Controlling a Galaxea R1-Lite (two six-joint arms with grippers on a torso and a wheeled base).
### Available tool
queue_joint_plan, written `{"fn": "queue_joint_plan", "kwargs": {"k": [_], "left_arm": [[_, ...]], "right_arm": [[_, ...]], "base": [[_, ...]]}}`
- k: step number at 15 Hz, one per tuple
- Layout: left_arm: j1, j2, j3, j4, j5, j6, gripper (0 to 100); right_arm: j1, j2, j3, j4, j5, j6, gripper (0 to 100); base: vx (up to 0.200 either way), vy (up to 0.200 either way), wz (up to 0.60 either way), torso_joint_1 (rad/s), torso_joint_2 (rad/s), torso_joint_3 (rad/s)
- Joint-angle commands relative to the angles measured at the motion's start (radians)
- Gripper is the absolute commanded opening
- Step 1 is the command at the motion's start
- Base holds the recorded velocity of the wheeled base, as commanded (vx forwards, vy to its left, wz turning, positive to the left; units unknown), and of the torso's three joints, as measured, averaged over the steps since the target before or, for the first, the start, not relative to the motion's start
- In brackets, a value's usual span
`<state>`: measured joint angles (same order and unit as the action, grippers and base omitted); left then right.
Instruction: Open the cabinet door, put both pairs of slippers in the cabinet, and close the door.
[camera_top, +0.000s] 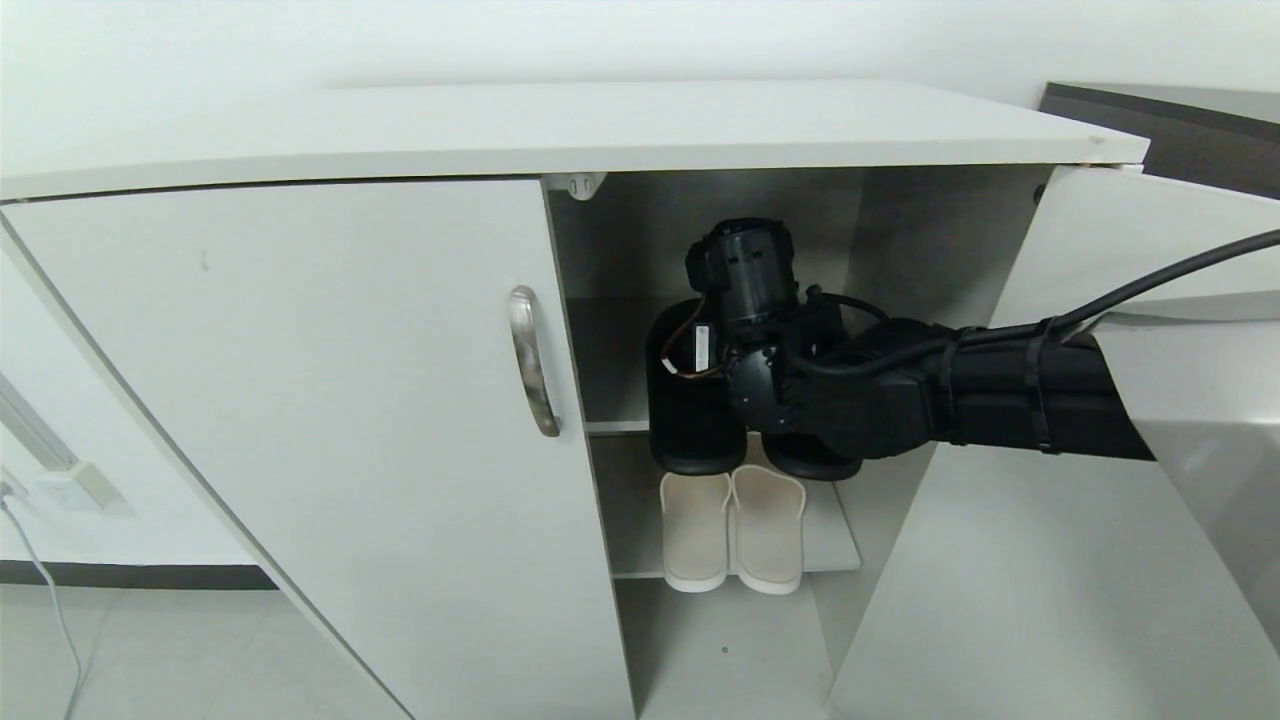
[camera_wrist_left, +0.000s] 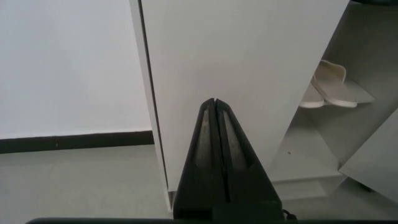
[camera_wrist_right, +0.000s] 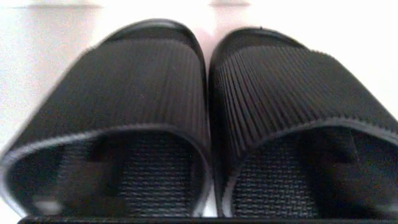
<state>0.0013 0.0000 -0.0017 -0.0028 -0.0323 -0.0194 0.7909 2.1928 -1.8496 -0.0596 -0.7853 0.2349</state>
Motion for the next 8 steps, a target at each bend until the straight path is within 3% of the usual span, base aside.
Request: {"fn": "queue_joint_plan", "kwargs": {"k": [1, 4, 8], "left_arm": [[0.0, 0.0, 0.0, 0.0, 0.0, -0.001, 0], [0.0, 0.0, 0.0, 0.0, 0.0, -0.001, 0], [0.0, 0.0, 0.0, 0.0, 0.0, -0.004, 0]], "right_arm": [[0.011, -0.036, 0.032, 0.0, -0.002, 0.0, 100], [0.033, -0.097, 0.112, -0.005, -0.006, 0.003, 100], [0.088, -0.251, 0.314, -0.019, -0.008, 0.021, 100]], "base": [[0.0, 0.0, 0.0, 0.0, 0.0, 0.0], [0.0, 0.0, 0.0, 0.0, 0.0, 0.0], [0.0, 0.0, 0.0, 0.0, 0.0, 0.0]]}}
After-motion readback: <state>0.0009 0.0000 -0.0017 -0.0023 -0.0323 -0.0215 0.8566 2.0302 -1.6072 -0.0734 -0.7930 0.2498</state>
